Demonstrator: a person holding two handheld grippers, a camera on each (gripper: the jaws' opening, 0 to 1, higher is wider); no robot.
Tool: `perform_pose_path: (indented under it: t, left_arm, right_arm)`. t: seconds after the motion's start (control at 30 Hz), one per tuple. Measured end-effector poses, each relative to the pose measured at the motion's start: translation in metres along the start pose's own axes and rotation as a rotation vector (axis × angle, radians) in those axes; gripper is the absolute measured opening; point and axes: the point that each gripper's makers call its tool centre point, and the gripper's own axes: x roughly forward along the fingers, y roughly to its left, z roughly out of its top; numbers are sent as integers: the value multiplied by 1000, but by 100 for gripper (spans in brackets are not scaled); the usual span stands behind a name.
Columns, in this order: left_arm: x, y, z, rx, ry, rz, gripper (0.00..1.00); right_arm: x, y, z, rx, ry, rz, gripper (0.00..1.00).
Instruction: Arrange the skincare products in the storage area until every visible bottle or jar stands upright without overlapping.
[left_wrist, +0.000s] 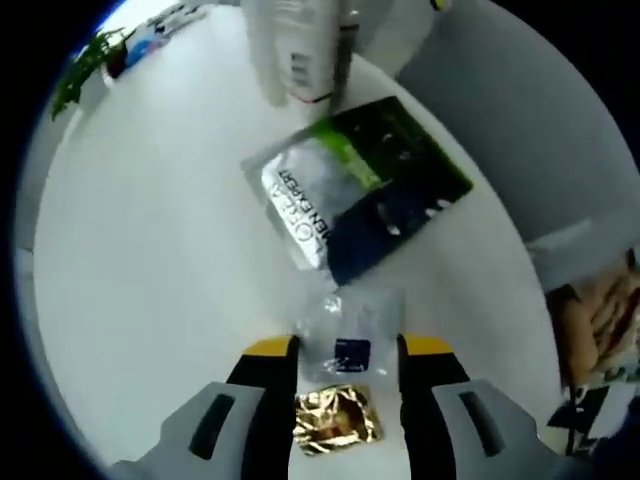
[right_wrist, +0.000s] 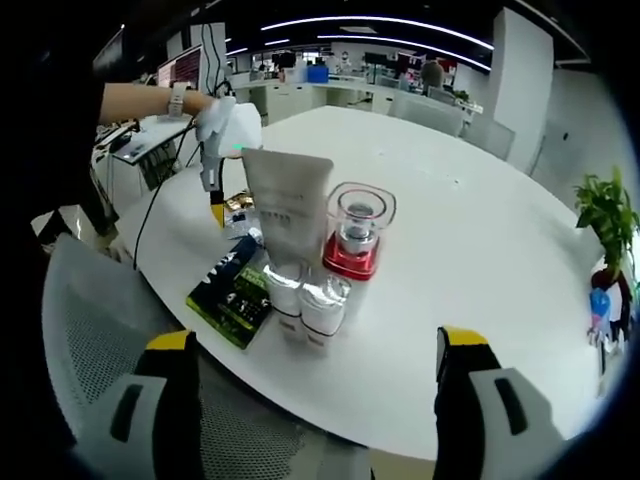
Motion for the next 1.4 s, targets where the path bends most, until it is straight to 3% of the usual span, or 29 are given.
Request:
perform_pose_path:
  t: [0.53,0.87,1.4]
  left_arm:
    - [0,-27,1,-112,17,35,36]
    - [1,-31,3,-231,-1,91,36]
    - [4,-40,4,-315,1,121,36]
  right_arm:
    - [-2,2,3,-12,-12,8,99]
    - [-3,0,6,-27,-22,4,99]
    - [-5,0,15,21,-69,15,99]
